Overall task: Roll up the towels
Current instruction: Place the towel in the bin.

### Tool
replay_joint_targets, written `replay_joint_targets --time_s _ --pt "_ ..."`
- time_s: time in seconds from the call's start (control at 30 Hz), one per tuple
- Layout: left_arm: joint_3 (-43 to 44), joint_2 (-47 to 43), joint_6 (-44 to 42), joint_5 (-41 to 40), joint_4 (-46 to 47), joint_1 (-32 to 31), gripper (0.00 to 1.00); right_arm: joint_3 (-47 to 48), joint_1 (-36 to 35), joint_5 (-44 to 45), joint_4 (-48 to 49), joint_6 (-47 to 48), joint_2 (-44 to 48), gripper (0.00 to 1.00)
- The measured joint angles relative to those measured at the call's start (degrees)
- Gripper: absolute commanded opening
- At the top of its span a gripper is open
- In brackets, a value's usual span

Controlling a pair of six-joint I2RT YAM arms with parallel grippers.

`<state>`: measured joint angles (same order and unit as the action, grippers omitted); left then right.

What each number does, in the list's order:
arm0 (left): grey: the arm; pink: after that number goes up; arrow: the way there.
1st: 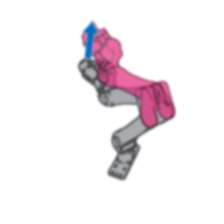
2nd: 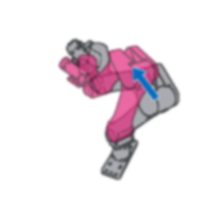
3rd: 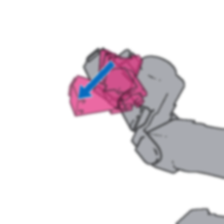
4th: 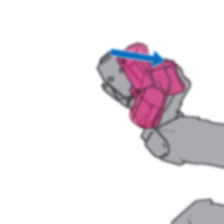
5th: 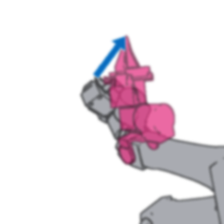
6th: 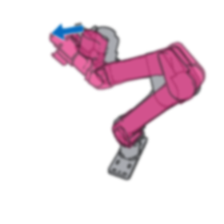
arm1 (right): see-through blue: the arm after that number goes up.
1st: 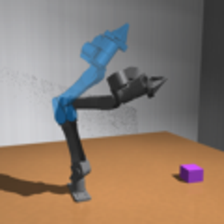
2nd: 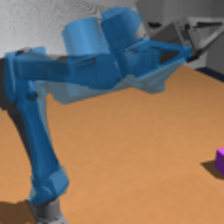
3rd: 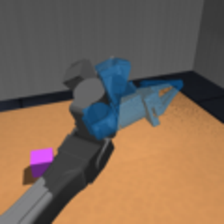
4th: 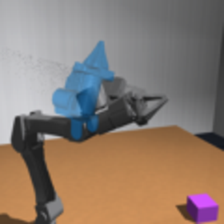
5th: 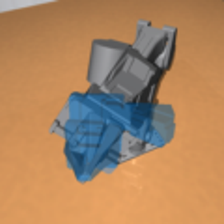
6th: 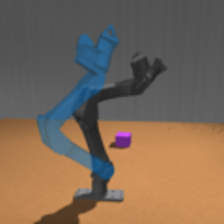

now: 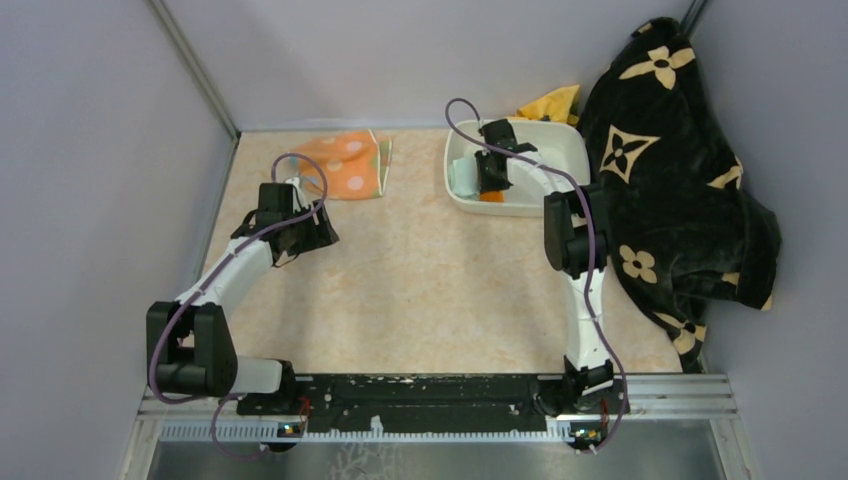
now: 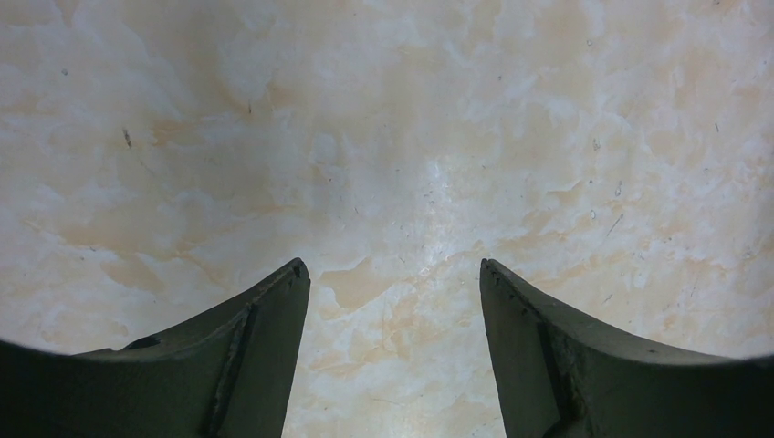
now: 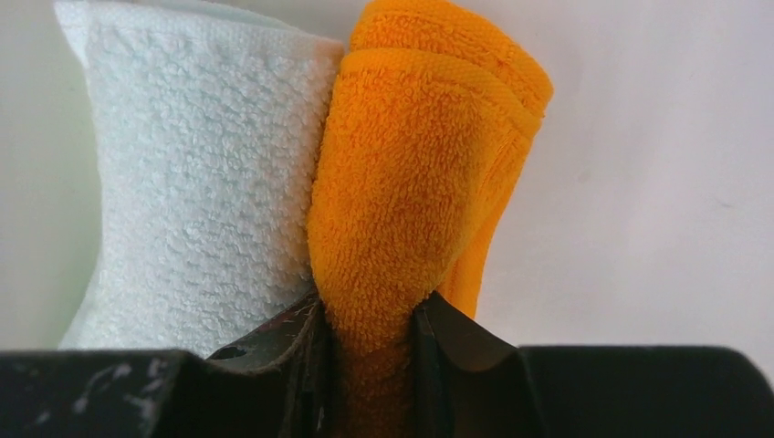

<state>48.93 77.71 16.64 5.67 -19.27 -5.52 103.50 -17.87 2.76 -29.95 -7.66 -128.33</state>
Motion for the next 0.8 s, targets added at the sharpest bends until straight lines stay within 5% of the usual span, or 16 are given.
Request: replay_joint_targets --time_s 0.8 --pt "0.00 0.22 -0.04 1.14 -0.07 0.00 0.75 -8.11 0.15 1.38 -1.07 -1.88 11.10 0.62"
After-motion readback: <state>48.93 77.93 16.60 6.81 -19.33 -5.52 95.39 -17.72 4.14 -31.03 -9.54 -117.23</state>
